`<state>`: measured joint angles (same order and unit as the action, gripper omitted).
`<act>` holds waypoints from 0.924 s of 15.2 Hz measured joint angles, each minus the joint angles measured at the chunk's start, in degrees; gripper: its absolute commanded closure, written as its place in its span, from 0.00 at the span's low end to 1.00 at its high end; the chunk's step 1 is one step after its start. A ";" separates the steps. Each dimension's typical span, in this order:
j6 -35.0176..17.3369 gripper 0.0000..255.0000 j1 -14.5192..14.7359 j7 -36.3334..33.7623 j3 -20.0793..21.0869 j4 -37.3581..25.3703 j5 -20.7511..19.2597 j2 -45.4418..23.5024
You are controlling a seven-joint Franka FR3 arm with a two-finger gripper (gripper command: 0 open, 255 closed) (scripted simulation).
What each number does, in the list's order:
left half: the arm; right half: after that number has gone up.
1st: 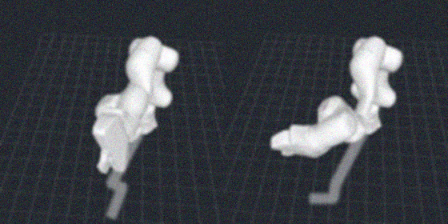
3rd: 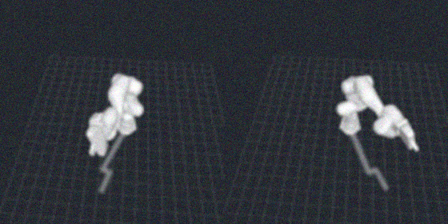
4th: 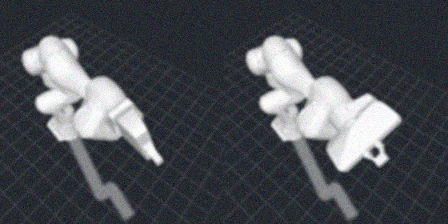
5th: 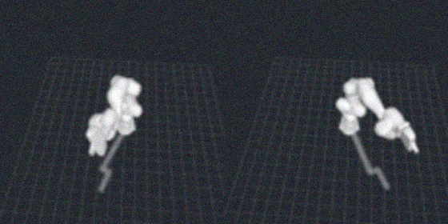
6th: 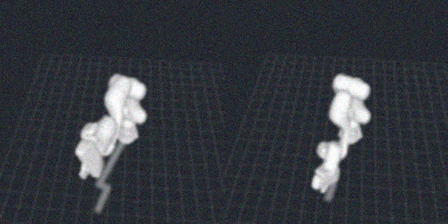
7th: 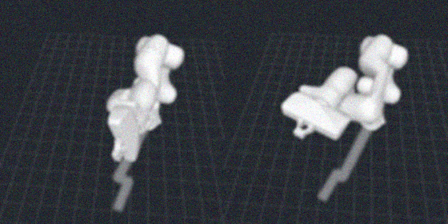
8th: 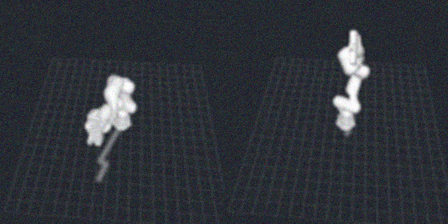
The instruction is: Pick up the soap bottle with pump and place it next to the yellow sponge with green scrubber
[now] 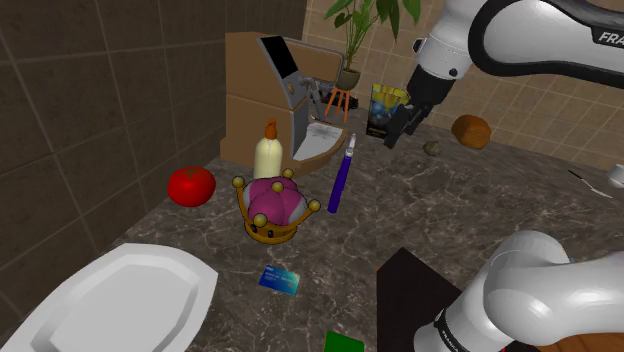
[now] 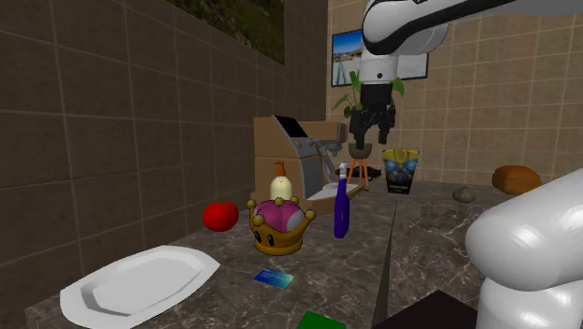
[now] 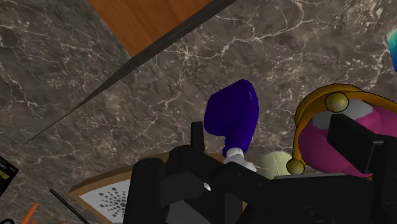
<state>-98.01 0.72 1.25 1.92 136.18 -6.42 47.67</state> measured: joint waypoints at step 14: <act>-7.27 0.00 1.09 -3.20 3.19 -18.07 1.91 -27.65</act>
<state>-105.29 1.81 -1.96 5.11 118.10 -4.51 20.02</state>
